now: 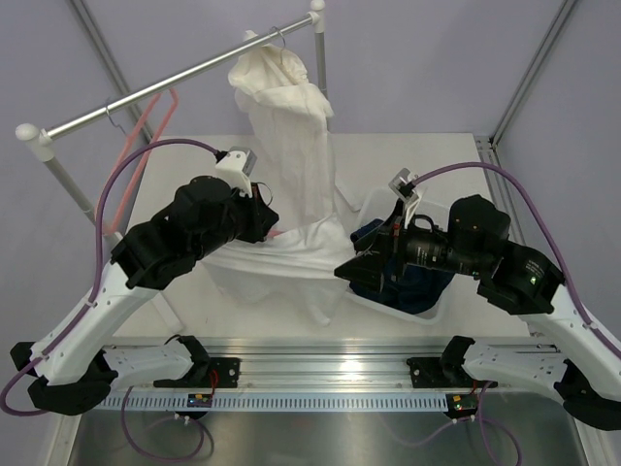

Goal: Remove the skirt from the hanger

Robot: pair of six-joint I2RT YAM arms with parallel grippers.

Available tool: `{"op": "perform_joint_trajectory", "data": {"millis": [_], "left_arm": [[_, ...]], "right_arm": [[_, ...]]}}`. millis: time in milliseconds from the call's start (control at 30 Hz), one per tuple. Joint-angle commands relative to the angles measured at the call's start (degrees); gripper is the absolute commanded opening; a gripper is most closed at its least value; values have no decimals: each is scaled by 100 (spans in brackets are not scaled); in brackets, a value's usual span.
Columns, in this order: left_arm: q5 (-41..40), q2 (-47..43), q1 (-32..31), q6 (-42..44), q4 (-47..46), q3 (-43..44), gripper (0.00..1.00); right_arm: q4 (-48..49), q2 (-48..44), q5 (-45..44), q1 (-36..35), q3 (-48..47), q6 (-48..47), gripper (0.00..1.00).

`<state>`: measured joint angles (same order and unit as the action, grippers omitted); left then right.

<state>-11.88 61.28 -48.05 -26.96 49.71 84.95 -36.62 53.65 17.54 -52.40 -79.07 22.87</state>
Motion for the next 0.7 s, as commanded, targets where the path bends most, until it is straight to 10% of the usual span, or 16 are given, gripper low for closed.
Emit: {"op": "perform_joint_trajectory", "data": {"millis": [0, 667], "left_arm": [[-210, -10, -46, 24, -383, 294, 0], [19, -230, -99, -46, -252, 470, 0]], "right_arm": [[-222, -170, -118, -42, 260, -266, 99], [586, -873, 223, -42, 1499, -1021, 75]]}}
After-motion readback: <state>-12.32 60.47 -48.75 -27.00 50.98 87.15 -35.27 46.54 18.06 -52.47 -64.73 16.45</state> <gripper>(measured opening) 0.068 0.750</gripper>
